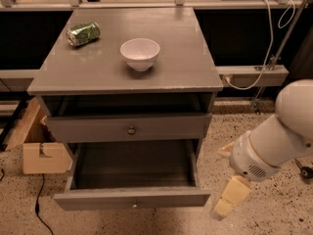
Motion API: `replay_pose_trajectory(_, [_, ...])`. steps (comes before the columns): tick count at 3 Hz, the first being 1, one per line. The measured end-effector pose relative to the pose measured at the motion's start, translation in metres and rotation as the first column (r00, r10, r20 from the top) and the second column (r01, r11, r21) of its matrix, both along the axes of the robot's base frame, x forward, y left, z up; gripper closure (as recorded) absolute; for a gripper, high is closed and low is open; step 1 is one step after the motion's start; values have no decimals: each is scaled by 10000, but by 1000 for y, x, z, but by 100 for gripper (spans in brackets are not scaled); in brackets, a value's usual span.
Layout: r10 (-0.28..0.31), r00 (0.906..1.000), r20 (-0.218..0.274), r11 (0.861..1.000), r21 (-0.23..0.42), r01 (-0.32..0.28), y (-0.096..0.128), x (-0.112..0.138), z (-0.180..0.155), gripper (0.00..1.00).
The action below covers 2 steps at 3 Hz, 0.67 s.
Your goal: Close middle drawer
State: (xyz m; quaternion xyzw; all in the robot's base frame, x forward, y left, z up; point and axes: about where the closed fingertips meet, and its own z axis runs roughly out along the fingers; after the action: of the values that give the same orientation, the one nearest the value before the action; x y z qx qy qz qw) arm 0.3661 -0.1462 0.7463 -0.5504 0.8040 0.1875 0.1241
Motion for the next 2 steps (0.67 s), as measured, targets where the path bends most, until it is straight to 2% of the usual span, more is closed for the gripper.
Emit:
replay_pose_trajectory(1, [952, 9953, -183, 9943, 496, -942, 6, 2, -60, 0])
replay_pose_trajectory(2, [1835, 9818, -481, 9786, 1035, -1778, 15, -6, -120, 0])
